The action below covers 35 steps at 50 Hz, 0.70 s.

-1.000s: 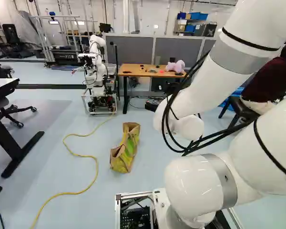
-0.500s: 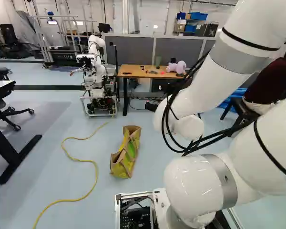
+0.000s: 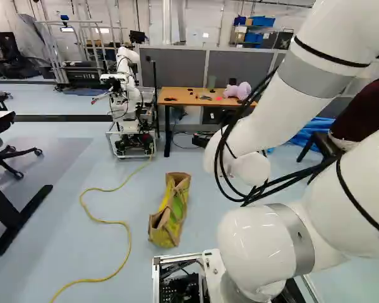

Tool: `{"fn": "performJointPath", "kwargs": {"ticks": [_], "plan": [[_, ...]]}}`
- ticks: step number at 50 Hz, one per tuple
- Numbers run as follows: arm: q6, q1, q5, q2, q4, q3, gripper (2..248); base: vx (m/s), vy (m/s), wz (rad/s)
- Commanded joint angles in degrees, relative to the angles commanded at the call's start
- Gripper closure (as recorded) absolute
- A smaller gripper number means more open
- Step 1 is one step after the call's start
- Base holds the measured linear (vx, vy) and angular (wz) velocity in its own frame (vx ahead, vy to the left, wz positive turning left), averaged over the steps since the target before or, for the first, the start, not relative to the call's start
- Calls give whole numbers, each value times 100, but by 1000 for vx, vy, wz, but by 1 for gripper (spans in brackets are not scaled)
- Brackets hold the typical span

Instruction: Pick up the bag on the ground and place it on the table

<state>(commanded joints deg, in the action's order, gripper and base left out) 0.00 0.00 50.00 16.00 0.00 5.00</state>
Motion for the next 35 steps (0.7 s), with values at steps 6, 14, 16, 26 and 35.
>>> {"fn": "performJointPath", "kwargs": {"ticks": [6,14,16,26,35], "plan": [[0,0,0,0,0,0,3,149,58,-17],[0,0,0,0,0,0,3,145,57,-17],[0,0,0,0,0,0,3,135,56,-19],[0,28,0,-71,0,60,3,83,48,-16],[0,53,0,-150,0,128,3,3,1,1]]}}
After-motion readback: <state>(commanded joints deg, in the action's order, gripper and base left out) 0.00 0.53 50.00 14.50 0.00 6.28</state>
